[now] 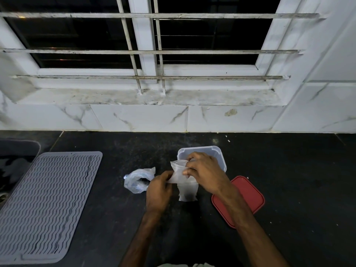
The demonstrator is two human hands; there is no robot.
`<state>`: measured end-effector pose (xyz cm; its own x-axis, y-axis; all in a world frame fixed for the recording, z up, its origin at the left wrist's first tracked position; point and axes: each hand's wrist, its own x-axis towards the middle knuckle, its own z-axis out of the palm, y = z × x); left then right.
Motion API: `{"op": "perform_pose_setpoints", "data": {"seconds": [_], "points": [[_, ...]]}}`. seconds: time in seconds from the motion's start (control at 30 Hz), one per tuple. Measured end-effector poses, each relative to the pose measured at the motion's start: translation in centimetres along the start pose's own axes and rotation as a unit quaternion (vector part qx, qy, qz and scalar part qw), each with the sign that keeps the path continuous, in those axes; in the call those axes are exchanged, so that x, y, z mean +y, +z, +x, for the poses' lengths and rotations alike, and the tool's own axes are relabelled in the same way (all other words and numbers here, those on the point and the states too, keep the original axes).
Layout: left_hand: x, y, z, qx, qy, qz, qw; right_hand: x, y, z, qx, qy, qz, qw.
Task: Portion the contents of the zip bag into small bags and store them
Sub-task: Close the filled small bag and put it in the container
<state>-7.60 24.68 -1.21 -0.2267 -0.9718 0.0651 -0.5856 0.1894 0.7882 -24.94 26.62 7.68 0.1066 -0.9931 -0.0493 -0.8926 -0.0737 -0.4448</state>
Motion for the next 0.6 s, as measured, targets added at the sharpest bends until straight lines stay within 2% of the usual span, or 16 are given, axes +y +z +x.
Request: {"op": "perform_pose_setpoints", "data": {"seconds": [0.1,0.2,0.3,0.47,0.6], "points": [[-0.1,0.1,0.2,-0.077,0.007,-0.059,0.995,0.1,-0.3,0.3,-0.031,-0.003,-0.061,0.998],[0.4,-0.2,-0.3,-0.158,-0.007,-0.222,0.962,0.0,0.2,0.3,-0.052,-0.041,-0.081,0.994],[0.3,-1.1,-0.3,-0.185,-0.007,-0.302,0.935,0.2,0.5,-0.1,-0.034,-0.092,-0.068,0.993],[0.2,-2.4,0.4,-0.249,-0.004,-0.319,0.915,0.2,0.5,-0.3,-0.042,-0.125,-0.038,0.991],[0.7,-2.0,0.9,-0.266,0.005,-0.285,0.921,-0.6,0.2,-0.3,-0.055,-0.117,-0.069,0.989]]}}
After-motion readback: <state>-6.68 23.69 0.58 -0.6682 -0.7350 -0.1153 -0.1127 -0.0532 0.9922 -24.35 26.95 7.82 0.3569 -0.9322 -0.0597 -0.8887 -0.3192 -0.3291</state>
